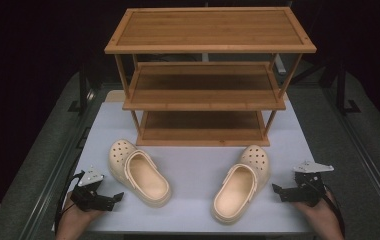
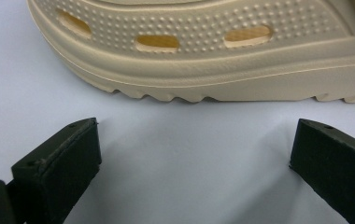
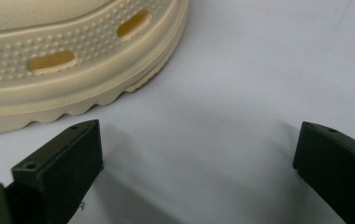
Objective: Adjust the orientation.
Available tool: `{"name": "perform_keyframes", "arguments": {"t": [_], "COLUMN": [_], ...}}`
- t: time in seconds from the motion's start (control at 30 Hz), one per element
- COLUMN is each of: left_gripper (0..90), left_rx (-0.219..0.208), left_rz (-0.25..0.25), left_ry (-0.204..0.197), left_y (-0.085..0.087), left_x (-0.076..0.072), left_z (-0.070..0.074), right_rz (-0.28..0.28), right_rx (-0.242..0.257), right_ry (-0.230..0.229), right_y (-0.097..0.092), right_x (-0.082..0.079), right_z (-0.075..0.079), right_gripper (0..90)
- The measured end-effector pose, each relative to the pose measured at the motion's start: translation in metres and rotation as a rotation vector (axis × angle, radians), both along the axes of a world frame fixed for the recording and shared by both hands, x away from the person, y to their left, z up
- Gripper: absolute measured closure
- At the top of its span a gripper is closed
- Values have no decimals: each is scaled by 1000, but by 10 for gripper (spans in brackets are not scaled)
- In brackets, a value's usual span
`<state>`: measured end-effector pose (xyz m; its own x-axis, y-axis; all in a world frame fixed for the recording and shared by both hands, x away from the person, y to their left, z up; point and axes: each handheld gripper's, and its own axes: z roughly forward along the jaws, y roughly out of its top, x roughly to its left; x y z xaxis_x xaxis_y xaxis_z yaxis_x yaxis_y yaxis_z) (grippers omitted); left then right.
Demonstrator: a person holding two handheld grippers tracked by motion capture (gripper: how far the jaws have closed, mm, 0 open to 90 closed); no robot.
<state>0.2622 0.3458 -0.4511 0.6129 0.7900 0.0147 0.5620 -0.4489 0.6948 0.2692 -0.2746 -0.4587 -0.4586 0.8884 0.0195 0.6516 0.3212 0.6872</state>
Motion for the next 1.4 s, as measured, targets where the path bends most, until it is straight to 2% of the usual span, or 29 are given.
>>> {"name": "perform_keyframes", "arguments": {"t": [0.37,0.43,0.47,0.5,0.6,0.7,0.73,0.8,0.83,0.97,1.0,1.03,1.13,1.27,1.4], "left_gripper": [16,88,88,138,171,276,351,377,462,636,636,740,894,900,900], "left_rx": [-2,2,-4,-16,-22,-43,-50,-56,-62,-74,-82,-92,-116,-117,-111], "left_rz": [12,11,8,8,27,25,30,33,36,35,45,52,71,94,122], "left_ry": [5,1,3,5,5,-11,-12,-17,-13,5,13,23,40,49,25], "left_y": [0,3,5,7,12,18,20,23,24,29,30,33,38,40,44], "left_x": [-2,-6,-7,-9,-14,-18,-19,-20,-20,-18,-17,-14,-8,-2,8], "left_z": [1,3,5,6,11,17,19,22,23,28,30,33,38,44,55], "right_rz": [0,-1,-1,-1,-1,-1,-1,-1,-1,-1,-1,0,0,0,-1], "right_rx": [0,1,1,1,0,0,0,0,1,1,1,0,0,0,-1], "right_ry": [0,2,2,2,1,0,0,0,1,2,2,0,0,0,1], "right_y": [0,0,0,0,0,0,0,0,0,0,0,0,0,0,0], "right_x": [0,0,0,0,0,0,0,0,0,0,0,0,0,0,0], "right_z": [0,0,0,0,0,0,0,0,0,0,0,0,0,0,0], "right_gripper": [10,10,10,10,10,10,10,10,10,10,10,10,10,10,10]}}
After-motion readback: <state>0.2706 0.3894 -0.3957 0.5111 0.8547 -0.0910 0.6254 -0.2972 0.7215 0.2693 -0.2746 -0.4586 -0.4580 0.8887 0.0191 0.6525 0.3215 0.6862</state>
